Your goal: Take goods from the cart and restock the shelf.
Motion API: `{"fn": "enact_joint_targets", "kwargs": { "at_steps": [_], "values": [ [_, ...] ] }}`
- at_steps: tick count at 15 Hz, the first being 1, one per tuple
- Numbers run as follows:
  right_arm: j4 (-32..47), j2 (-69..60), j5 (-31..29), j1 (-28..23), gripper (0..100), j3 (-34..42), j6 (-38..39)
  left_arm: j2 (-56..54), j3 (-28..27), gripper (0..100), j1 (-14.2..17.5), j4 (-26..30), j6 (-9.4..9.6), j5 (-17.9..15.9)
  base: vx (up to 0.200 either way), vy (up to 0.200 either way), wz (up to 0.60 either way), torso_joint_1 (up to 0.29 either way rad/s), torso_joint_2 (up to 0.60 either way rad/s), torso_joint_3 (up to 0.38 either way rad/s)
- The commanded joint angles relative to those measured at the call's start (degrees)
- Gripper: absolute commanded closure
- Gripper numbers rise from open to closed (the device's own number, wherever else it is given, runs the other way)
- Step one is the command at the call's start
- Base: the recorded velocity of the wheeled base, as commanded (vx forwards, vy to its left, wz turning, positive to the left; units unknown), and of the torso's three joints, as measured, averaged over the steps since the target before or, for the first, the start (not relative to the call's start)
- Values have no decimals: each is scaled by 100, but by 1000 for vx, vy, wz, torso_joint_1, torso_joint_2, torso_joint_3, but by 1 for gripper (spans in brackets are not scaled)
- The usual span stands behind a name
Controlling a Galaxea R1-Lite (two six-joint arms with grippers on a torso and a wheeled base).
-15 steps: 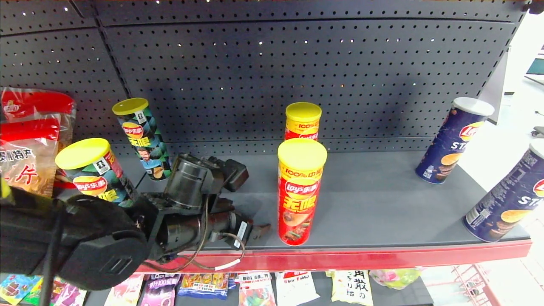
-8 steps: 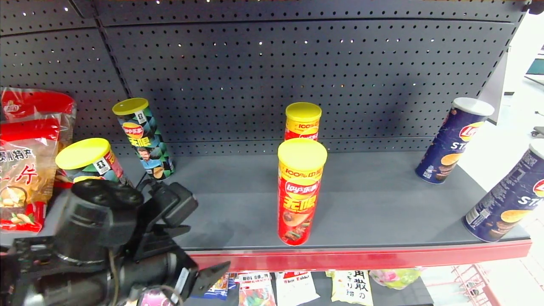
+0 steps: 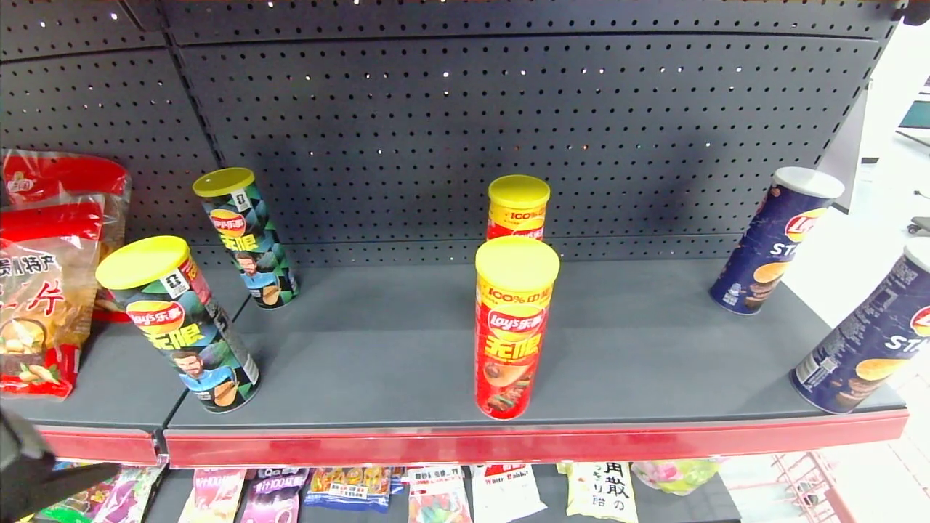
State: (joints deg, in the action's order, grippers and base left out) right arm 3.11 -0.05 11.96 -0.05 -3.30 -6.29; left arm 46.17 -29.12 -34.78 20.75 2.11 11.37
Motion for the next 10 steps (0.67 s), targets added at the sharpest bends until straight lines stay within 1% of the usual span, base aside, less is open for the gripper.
{"fn": "enact_joint_targets", "kwargs": {
  "at_steps": [1,2,3,4,5,6,8,9,10],
  "values": [
    [23,49,-53,-30,0,23,84,-1663,-252,0,1395,799,0,146,0,0,0,0,0,0],
    [49,49,-247,-39,0,14,207,-1918,-331,0,1852,1072,-9,137,0,0,0,0,0,0],
    [49,40,-625,-30,0,-4,277,-2208,-340,0,2318,1370,-18,137,0,0,0,0,0,0],
    [49,5,-853,-21,0,-12,269,-2692,-278,0,2731,1696,-70,128,0,0,0,0,0,0],
    [41,5,-888,-13,0,-12,260,-3026,-181,0,2792,1845,-202,119,0,0,0,0,0,0],
    [67,49,-967,-30,0,-179,260,-3369,12,0,2792,1819,-272,119,0,0,0,0,0,0],
    [129,31,-1301,-21,0,-109,251,-4098,460,0,2775,1687,-290,67,0,0,0,0,0,0],
    [67,5,-1345,-13,0,23,234,-4072,522,0,2775,1414,-422,93,0,0,0,0,0,0],
    [-3,5,-1363,-13,0,67,172,-4063,618,0,2775,984,-721,49,0,0,0,0,0,0]
  ]
}}
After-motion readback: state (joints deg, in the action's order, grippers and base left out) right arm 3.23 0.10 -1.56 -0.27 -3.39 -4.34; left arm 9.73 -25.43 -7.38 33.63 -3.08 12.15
